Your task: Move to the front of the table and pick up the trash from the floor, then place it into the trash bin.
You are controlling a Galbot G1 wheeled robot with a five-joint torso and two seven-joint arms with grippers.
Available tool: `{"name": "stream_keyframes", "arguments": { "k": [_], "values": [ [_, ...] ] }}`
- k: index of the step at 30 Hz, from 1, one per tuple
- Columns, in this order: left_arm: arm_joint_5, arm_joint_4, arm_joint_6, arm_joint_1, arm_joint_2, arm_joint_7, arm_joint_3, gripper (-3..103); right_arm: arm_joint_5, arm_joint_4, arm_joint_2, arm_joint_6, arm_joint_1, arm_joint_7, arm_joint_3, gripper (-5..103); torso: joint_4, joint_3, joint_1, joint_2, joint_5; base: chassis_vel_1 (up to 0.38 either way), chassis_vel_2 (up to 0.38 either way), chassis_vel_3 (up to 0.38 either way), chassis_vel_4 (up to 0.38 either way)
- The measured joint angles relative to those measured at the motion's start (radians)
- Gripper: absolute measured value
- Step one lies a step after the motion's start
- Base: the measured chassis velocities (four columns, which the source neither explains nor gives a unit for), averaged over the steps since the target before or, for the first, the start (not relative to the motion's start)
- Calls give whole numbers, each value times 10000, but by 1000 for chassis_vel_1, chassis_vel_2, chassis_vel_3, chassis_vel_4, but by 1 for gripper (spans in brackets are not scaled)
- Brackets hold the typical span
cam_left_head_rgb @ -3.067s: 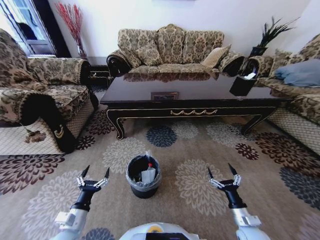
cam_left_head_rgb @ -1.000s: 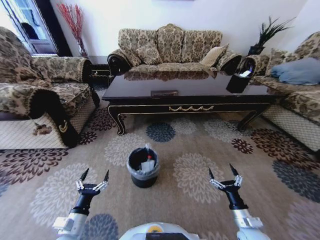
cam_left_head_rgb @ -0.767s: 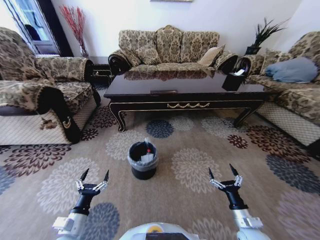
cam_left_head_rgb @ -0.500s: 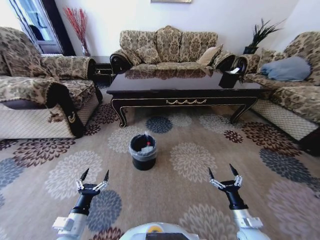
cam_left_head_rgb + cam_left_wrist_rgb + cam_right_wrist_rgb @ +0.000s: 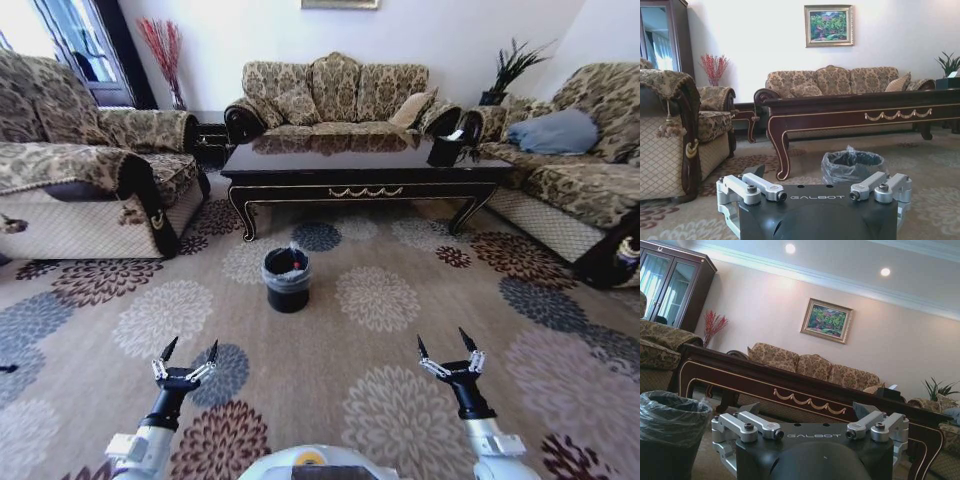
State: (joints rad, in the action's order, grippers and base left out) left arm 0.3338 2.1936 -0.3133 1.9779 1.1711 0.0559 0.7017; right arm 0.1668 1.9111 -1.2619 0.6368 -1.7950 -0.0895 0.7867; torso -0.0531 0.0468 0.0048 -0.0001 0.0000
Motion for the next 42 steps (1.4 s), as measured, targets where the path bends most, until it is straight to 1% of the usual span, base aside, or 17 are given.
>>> {"name": "stream_keyframes", "arguments": {
  "k": [16,19,22,24,29,42],
  "values": [
    [0,0,0,0,0,0,0,100,0,0,0,0,0,0,0,100,-1,-1,-1,1,-1,266,-261,-257,266],
    [0,0,0,0,0,0,0,100,0,1,0,0,0,0,0,100,3,-3,-3,1,-2,270,-264,-233,263],
    [0,-1,0,0,0,0,0,100,0,0,0,0,0,0,0,100,1,-1,-1,1,4,265,-253,-260,245],
    [0,-1,0,0,0,0,0,100,0,1,1,0,0,0,0,100,-2,-1,-1,1,-3,200,-236,-269,211],
    [0,0,0,0,0,0,0,100,0,1,1,0,0,0,0,100,1,-1,-1,0,0,237,-223,-245,207],
    [0,-1,0,0,0,0,0,100,0,1,0,0,-1,0,0,100,0,-1,-1,1,1,157,-161,-161,164]
  ]
}}
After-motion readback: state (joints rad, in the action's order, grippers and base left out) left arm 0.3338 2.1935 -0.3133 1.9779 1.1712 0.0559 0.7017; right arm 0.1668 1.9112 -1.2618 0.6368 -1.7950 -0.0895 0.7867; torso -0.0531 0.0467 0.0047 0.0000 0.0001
